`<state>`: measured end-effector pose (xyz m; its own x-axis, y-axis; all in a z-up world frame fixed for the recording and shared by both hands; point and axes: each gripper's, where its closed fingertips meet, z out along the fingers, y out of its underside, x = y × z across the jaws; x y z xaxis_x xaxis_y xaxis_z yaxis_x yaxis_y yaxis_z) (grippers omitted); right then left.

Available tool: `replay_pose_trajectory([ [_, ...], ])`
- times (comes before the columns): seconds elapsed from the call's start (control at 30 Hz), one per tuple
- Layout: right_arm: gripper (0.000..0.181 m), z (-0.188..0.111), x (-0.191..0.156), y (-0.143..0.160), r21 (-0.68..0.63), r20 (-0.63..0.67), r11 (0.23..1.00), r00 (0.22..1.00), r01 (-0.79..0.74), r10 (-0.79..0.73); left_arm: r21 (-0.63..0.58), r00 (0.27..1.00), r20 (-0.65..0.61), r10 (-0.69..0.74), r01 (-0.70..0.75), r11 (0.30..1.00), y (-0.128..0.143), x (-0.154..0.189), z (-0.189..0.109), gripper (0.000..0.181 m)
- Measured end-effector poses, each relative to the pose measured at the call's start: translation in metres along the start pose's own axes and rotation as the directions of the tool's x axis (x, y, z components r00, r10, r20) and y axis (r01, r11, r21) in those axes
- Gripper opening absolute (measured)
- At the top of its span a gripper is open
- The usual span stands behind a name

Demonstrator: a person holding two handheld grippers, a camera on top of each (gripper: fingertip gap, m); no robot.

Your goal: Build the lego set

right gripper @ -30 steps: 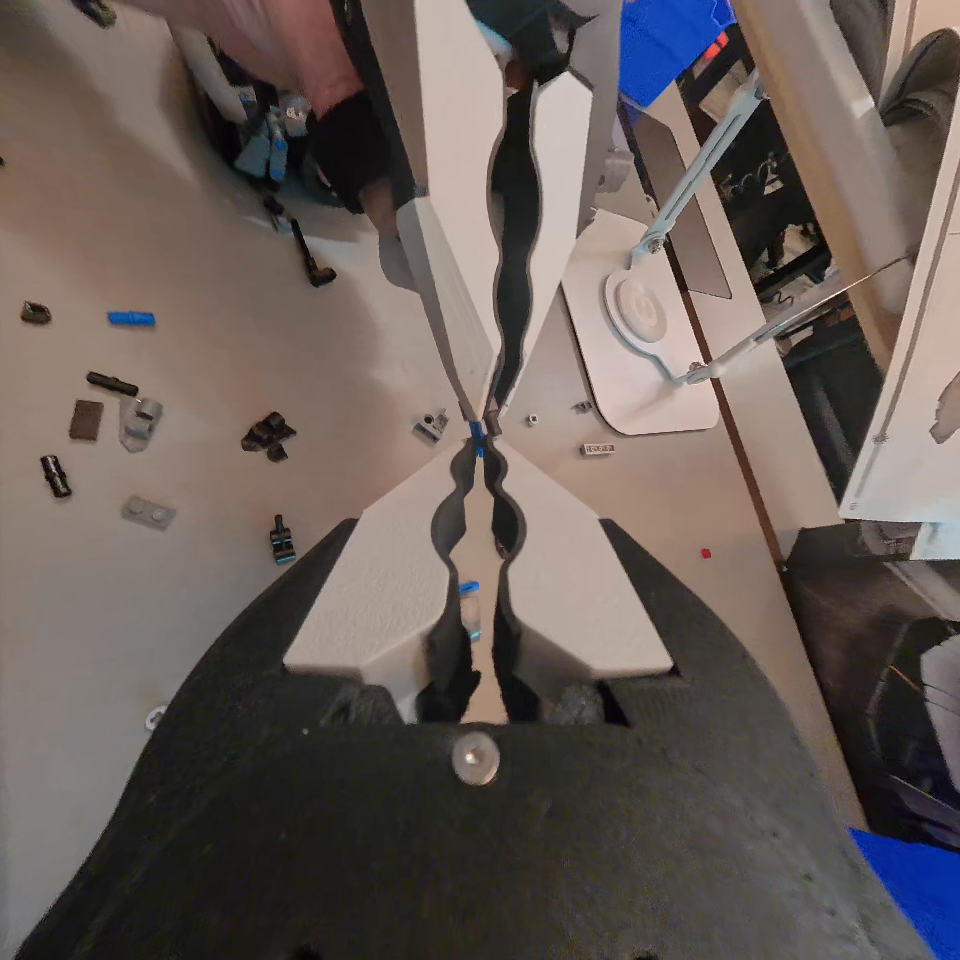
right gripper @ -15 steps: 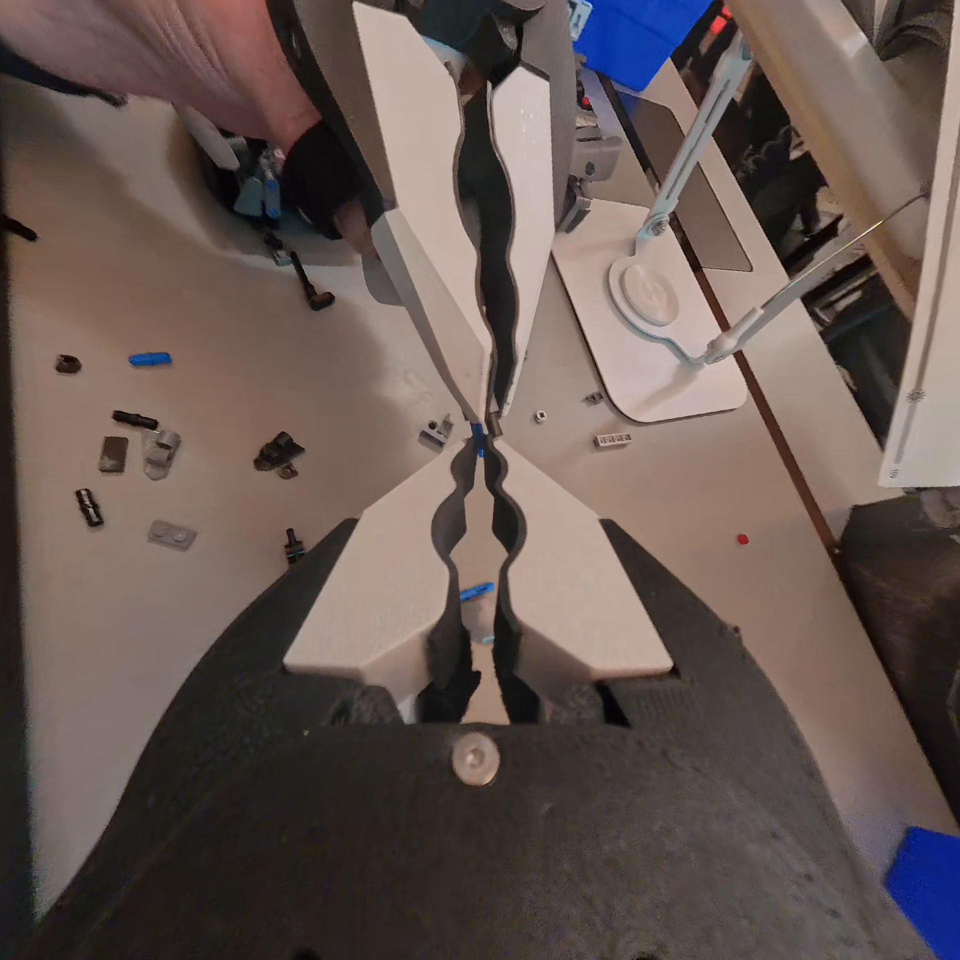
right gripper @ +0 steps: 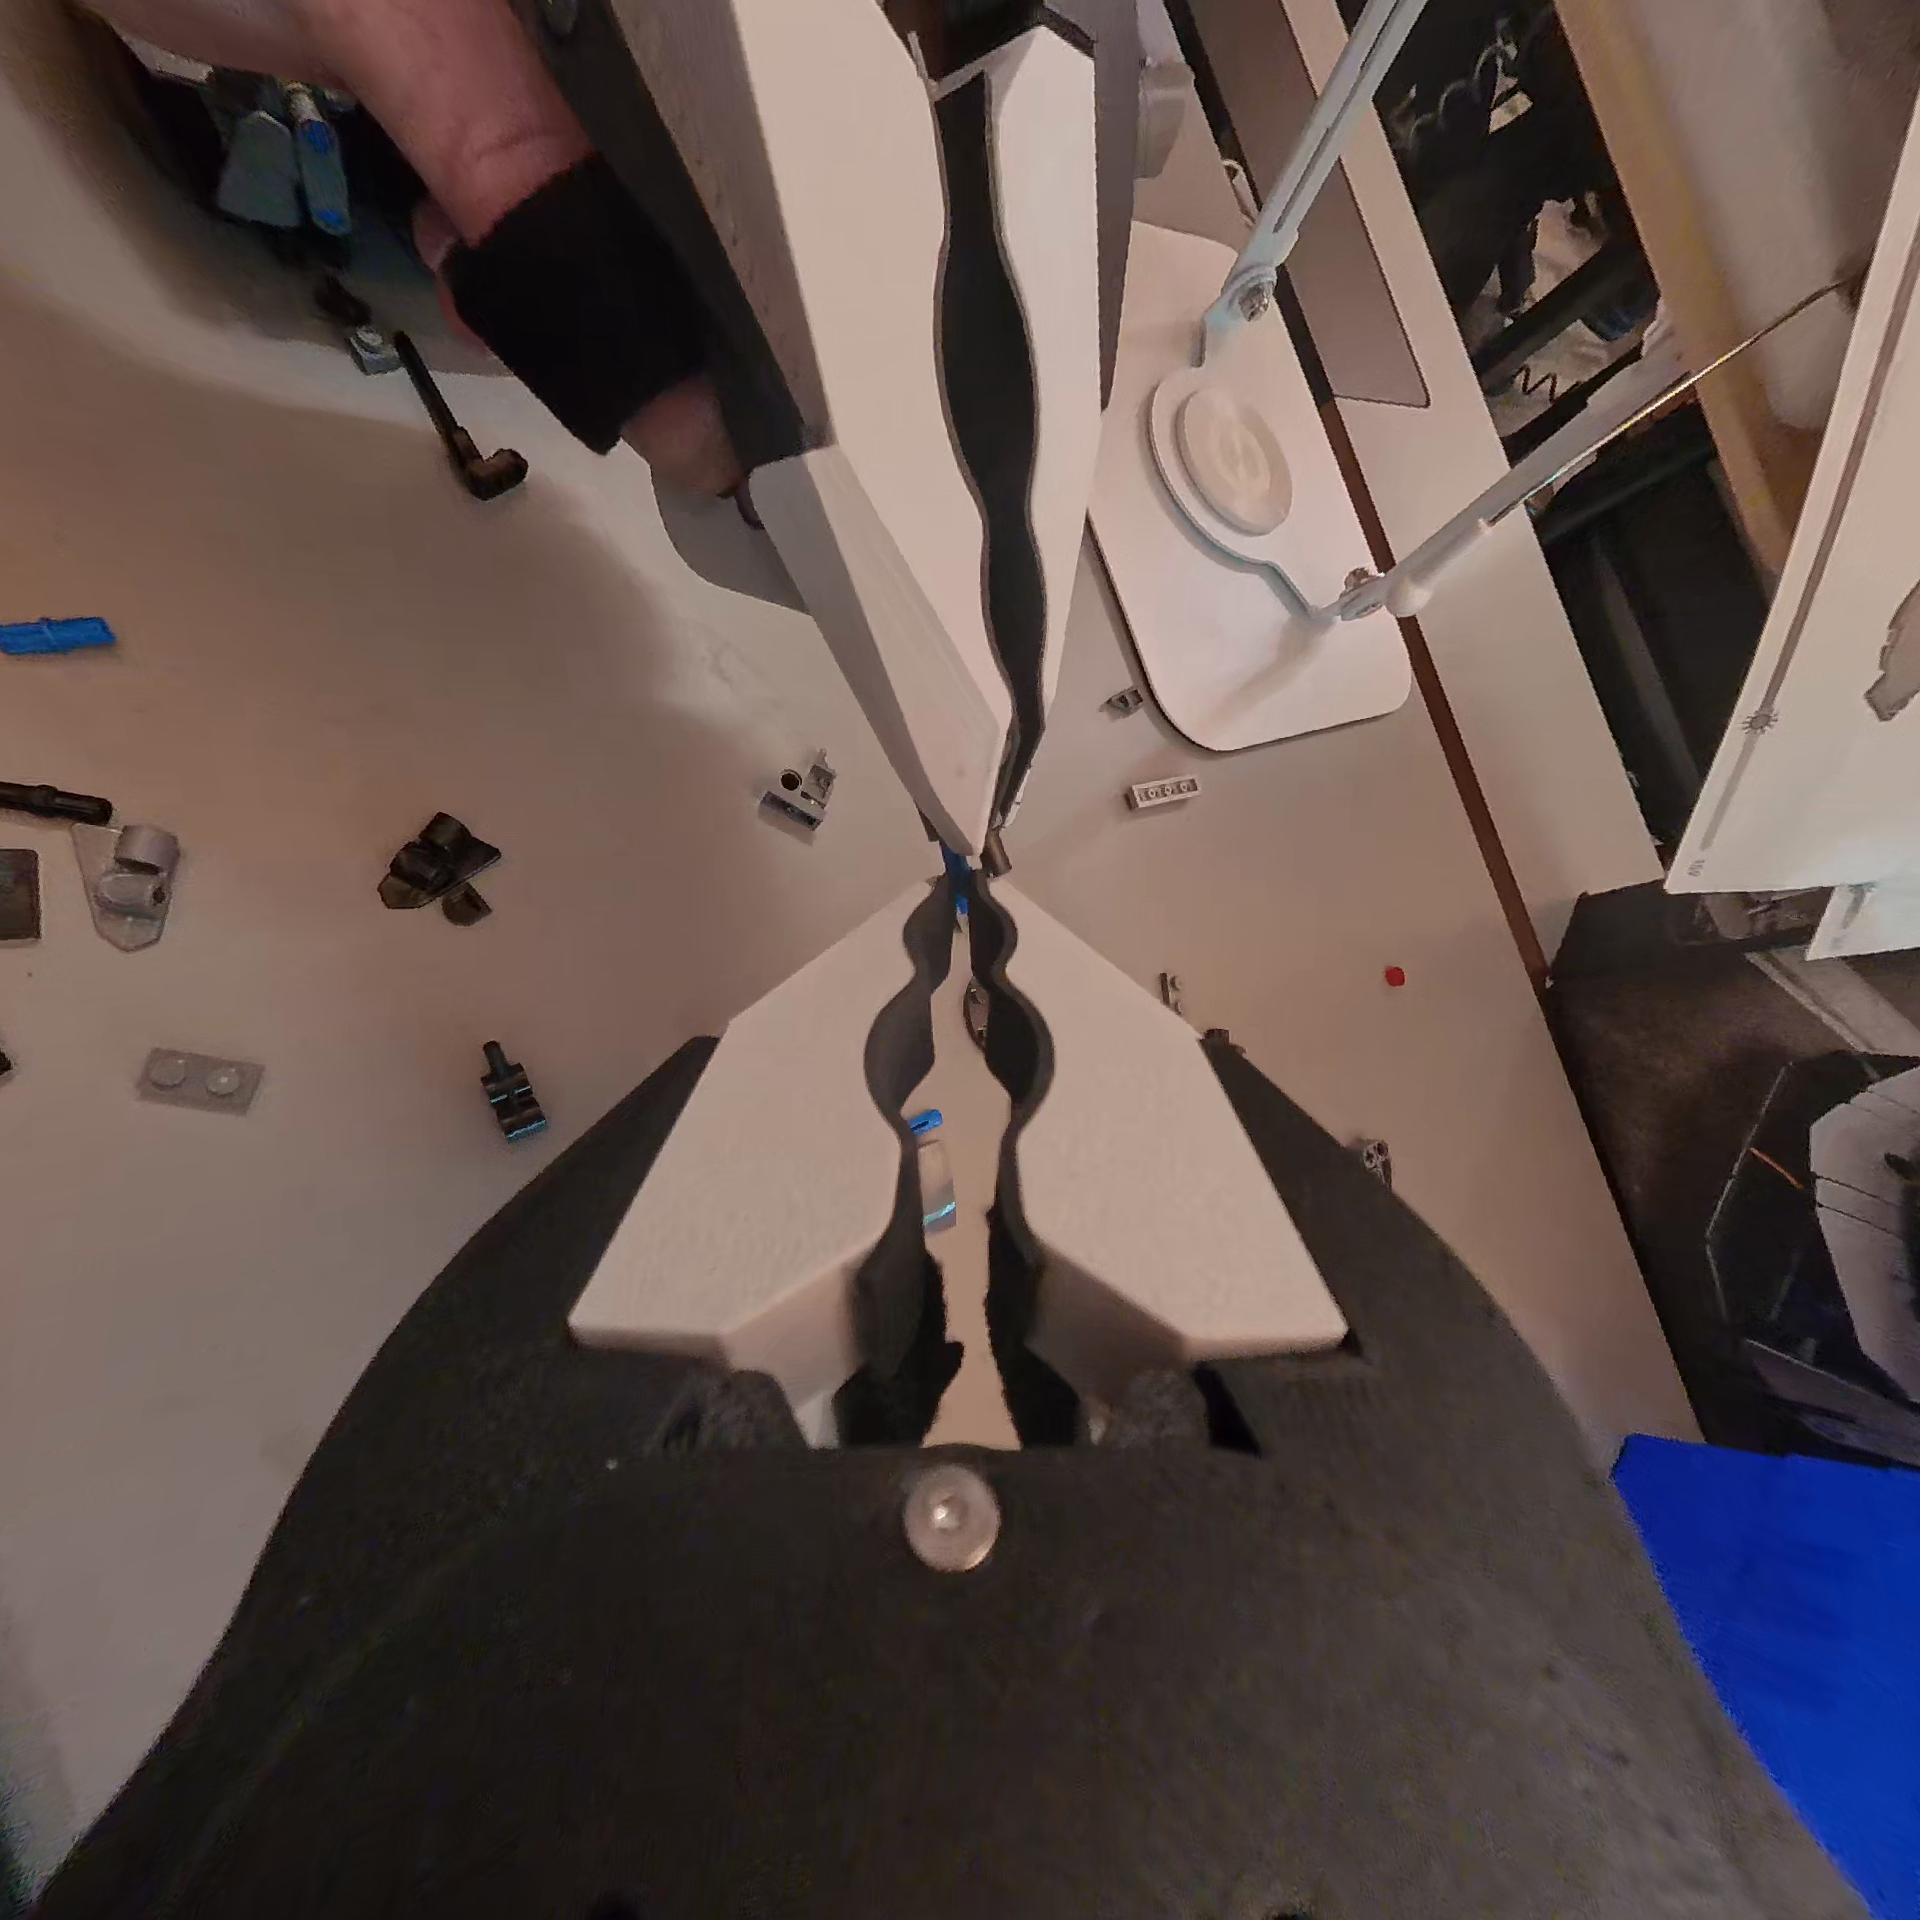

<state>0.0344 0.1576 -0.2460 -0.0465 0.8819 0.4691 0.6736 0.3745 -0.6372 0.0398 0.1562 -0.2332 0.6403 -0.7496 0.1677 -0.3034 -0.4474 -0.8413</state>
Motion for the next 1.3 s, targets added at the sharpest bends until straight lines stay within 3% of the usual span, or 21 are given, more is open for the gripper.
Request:
replay_pose_trajectory([
  [0.23,0.000,0.000,-0.013,-0.005,0.049,0.142,0.995,0.986,-0.093,0.085,-0.010,1.000,0.006,0.025,-0.025,1.000,0.001,0.001,0.003,0.005],
  [0.3,0.000,0.000,-0.009,-0.001,0.037,0.113,0.997,0.991,-0.073,0.068,-0.022,0.999,0.014,0.038,-0.037,0.999,0.002,0.000,0.003,0.005],
  [0.43,0.000,-0.003,-0.011,0.009,0.018,0.178,0.994,0.979,-0.107,0.102,-0.012,1.000,-0.023,0.010,-0.010,1.000,0.002,0.003,0.001,0.005],
  [0.6,0.000,0.003,-0.021,0.032,-0.072,0.250,0.995,0.964,-0.071,0.087,-0.154,0.992,-0.120,-0.041,0.022,0.988,0.031,0.015,0.013,0.005],
  [0.73,0.000,0.004,-0.027,0.042,-0.110,0.297,0.991,0.949,-0.075,0.104,-0.274,0.991,-0.136,0.003,-0.041,0.961,0.053,0.025,0.024,0.005],
  [1.03,0.000,0.007,-0.036,0.048,-0.135,0.331,0.990,0.940,-0.041,0.084,-0.395,0.993,-0.120,-0.015,-0.034,0.918,0.081,0.023,0.033,0.006],
  [1.2,0.000,0.008,-0.041,0.045,-0.117,0.358,0.992,0.930,-0.045,0.084,-0.394,0.991,-0.128,-0.037,-0.016,0.919,0.081,0.022,0.032,0.015],
  [1.3,0.000,0.007,-0.039,0.041,-0.091,0.360,0.994,0.928,-0.068,0.096,-0.327,0.994,-0.104,0.030,-0.063,0.943,0.067,0.019,0.031,0.019],
])
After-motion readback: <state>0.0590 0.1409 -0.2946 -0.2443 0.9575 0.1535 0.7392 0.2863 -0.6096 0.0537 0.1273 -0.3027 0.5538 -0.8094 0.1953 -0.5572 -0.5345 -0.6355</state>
